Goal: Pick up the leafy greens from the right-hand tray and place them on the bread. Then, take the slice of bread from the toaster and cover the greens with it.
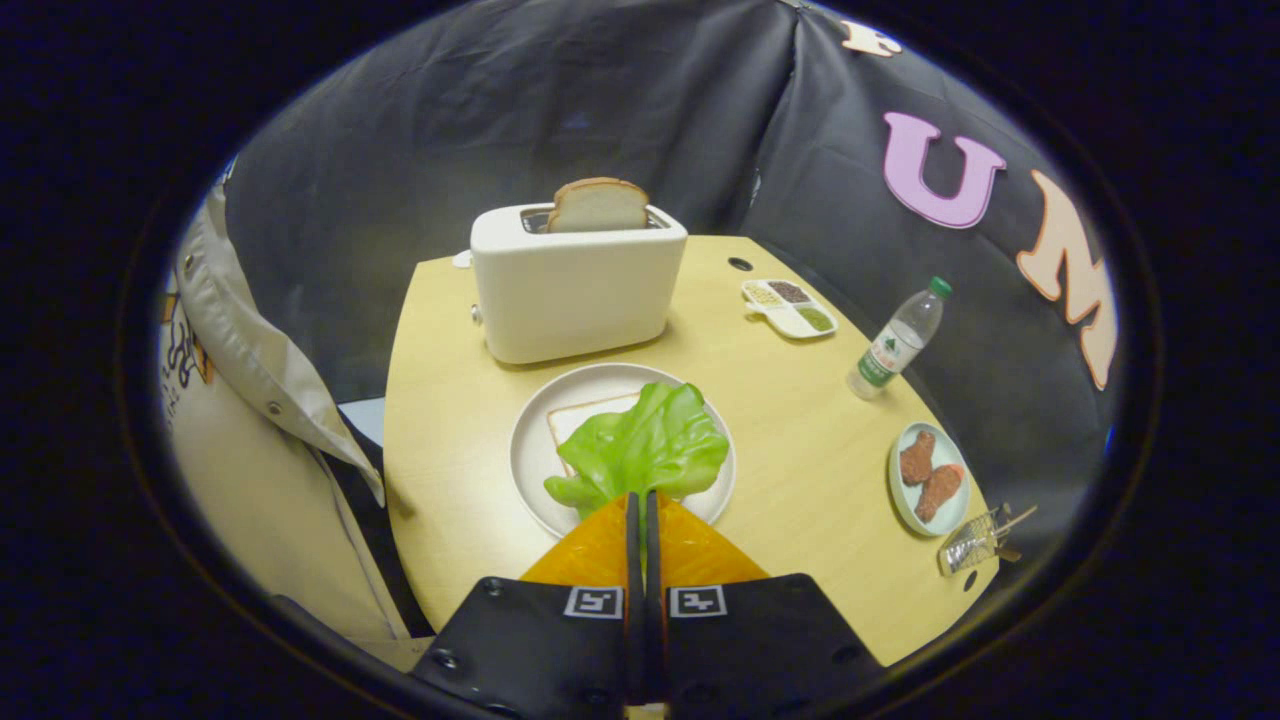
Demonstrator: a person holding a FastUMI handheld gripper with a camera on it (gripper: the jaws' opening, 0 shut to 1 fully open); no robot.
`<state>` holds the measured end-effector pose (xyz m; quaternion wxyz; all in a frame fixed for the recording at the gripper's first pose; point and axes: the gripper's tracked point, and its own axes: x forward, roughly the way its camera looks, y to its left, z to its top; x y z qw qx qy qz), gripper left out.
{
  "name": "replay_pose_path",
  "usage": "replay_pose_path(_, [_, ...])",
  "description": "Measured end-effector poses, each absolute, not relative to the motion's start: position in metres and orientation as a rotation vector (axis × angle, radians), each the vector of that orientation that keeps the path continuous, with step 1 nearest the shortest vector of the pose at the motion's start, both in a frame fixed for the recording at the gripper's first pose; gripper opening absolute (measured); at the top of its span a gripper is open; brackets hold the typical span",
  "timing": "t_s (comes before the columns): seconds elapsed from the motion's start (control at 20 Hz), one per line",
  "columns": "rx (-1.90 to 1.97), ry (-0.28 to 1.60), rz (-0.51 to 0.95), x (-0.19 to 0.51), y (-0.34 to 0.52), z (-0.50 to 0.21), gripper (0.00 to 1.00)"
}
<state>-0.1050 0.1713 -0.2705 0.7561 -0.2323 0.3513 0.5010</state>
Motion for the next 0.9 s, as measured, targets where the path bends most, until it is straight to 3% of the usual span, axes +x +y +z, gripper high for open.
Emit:
replay_pose_path(0.6, [-0.553,0.812,1.228,-0.104,0.23,-0.299,0.04])
replay_pose_path(0.9, [-0.571,0.873,1.226,-0.097,0.233,-0.326,0.03])
